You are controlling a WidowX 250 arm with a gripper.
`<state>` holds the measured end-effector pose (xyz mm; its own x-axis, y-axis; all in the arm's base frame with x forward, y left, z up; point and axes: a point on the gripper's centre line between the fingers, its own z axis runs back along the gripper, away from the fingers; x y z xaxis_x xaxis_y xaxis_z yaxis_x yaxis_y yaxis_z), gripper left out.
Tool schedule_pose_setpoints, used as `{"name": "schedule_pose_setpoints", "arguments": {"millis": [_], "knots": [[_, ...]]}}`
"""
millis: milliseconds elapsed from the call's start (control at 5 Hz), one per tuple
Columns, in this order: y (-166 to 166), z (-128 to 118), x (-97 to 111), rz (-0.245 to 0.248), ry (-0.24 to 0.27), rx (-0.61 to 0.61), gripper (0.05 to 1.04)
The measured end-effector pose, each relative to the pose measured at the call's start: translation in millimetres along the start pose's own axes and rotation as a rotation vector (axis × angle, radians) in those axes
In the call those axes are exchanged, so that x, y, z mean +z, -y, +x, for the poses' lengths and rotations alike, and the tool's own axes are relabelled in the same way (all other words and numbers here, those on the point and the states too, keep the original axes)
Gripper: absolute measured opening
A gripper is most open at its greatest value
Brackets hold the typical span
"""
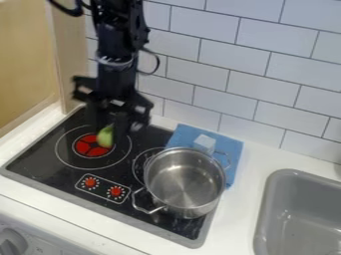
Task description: Move the spatula to the bottom side of the burner
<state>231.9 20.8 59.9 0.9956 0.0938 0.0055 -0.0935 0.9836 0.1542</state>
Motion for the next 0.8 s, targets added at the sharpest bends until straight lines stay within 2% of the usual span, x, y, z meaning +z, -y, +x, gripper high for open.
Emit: {"name": "schedule_pose_setpoints", "arguments": {"millis": [200,400,600,800], "knots": [[-4,-42,5,0.04,-0.016,0.211,0.361],[-10,-59,11,0.049,0.009,0.411,0.361],[-14,-59,12,0.068,0.026,0.531,0.361],[-20,-54,6,0.058,0.033,0.597,0.361]]}}
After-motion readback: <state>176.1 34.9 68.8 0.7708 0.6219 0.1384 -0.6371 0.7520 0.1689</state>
